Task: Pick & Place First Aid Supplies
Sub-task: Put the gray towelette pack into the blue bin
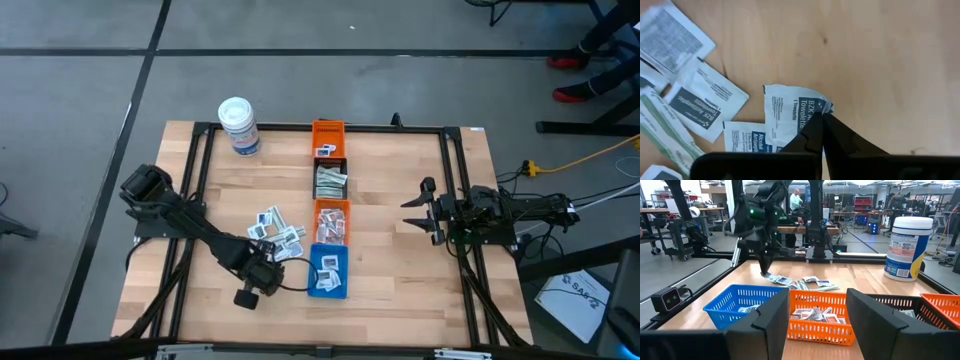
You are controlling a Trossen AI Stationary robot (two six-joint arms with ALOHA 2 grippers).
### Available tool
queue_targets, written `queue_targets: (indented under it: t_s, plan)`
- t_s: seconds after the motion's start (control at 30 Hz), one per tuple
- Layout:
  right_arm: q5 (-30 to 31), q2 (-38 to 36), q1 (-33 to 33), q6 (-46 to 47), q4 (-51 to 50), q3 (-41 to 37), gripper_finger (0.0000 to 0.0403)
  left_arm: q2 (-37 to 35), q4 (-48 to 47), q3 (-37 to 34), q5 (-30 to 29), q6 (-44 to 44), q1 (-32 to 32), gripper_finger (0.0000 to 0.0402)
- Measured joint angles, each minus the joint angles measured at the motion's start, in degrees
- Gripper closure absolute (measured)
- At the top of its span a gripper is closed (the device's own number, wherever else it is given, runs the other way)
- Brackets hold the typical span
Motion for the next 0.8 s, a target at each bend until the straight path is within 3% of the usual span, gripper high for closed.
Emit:
queue_targets:
  t_s: [0.43,0.8]
  plan:
    - [0.0,0.0,0.0,0.0,0.0,0.0,0.0208,-7.4,3.6,1.2,0.3,-4.3,1.2,0.0401]
    - [0.0,0.0,0.0,0.0,0.0,0.0,0.0208,-7.9,5.1,6.3,0.0,-3.8,3.6,0.0400]
